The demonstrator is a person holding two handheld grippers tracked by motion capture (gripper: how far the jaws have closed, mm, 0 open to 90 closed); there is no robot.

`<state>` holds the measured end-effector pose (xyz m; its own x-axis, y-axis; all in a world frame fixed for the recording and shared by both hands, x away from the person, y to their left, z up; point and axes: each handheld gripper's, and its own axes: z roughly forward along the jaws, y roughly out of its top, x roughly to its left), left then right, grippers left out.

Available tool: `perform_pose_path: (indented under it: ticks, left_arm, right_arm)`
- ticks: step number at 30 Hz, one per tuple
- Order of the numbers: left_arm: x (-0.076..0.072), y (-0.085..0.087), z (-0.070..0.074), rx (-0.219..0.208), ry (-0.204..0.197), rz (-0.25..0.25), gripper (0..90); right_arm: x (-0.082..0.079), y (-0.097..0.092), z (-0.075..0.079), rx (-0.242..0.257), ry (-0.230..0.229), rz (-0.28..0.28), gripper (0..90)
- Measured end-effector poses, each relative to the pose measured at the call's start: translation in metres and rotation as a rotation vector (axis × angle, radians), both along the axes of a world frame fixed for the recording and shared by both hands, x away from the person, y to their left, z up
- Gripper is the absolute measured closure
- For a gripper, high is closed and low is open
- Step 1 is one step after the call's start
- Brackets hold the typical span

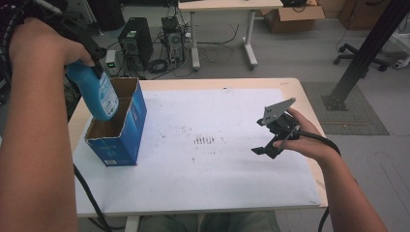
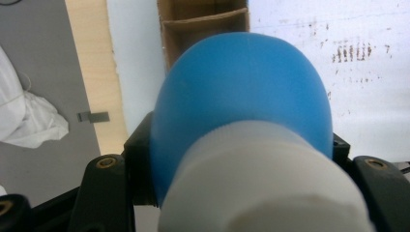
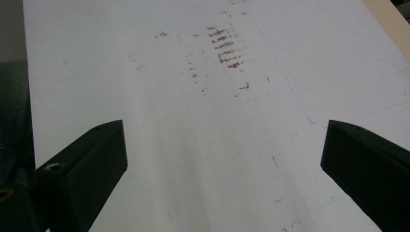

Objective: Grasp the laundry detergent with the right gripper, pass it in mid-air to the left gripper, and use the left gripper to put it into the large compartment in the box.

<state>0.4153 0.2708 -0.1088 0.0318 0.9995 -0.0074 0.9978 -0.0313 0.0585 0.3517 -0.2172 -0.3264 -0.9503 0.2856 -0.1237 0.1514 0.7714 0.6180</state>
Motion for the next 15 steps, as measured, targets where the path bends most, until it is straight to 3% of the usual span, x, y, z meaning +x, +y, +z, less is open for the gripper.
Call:
perform_pose_path:
  ticks: [15]
  left_arm:
    - [0.005, 0.010, -0.032, -0.012, 0.005, 0.010, 38.4]
  right_arm:
    - [-0.001, 0.006, -0.003, -0.010, 0.005, 0.011, 2.9]
